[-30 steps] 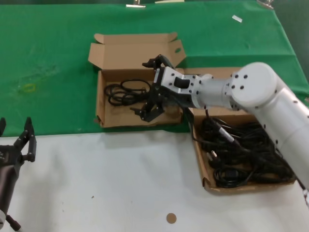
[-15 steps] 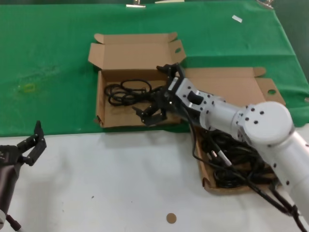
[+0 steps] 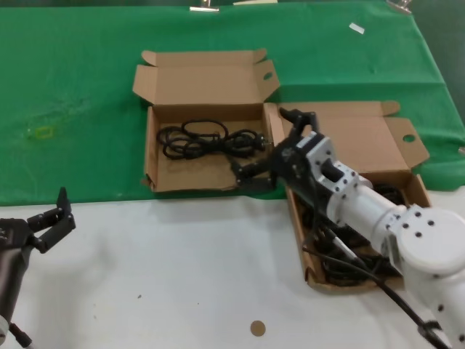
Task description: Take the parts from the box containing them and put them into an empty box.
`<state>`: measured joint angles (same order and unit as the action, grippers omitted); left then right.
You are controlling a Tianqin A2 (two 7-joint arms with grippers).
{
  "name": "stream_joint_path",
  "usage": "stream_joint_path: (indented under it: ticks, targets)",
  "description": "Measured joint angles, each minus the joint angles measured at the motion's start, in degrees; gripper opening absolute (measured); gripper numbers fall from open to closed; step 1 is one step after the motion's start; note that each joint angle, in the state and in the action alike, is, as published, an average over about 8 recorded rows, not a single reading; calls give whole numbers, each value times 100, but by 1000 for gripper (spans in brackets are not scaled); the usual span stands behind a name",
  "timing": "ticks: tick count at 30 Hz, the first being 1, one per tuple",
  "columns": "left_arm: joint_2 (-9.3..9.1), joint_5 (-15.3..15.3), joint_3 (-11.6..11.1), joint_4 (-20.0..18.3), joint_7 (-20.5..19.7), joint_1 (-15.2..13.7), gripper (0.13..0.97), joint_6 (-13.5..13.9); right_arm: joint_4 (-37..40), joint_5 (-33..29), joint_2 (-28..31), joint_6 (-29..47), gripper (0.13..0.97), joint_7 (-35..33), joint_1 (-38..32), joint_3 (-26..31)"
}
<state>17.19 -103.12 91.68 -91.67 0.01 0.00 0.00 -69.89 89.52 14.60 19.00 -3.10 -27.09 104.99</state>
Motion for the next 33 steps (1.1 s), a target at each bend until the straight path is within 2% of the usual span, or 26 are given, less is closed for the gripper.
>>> stream_joint_path:
  ticks: [2, 6, 14, 25, 33]
  targets:
    - [0, 0, 0, 0, 0, 0, 900, 0, -149, 93, 18, -130, 966, 21, 185, -91]
    - [0, 0, 0, 0, -1, 0, 900, 0, -447, 280, 53, -390, 966, 63, 557, -274]
    - [0, -1, 0, 0, -2, 0, 961, 0, -1052, 655, 125, -915, 966, 149, 1312, -643]
    - [0, -1, 0, 0, -2, 0, 966, 0, -1841, 1150, 219, -1605, 966, 262, 2289, -1125]
    - [0, -1, -1, 0, -2, 0, 966, 0, -1989, 1242, 236, -1734, 966, 283, 2472, -1216]
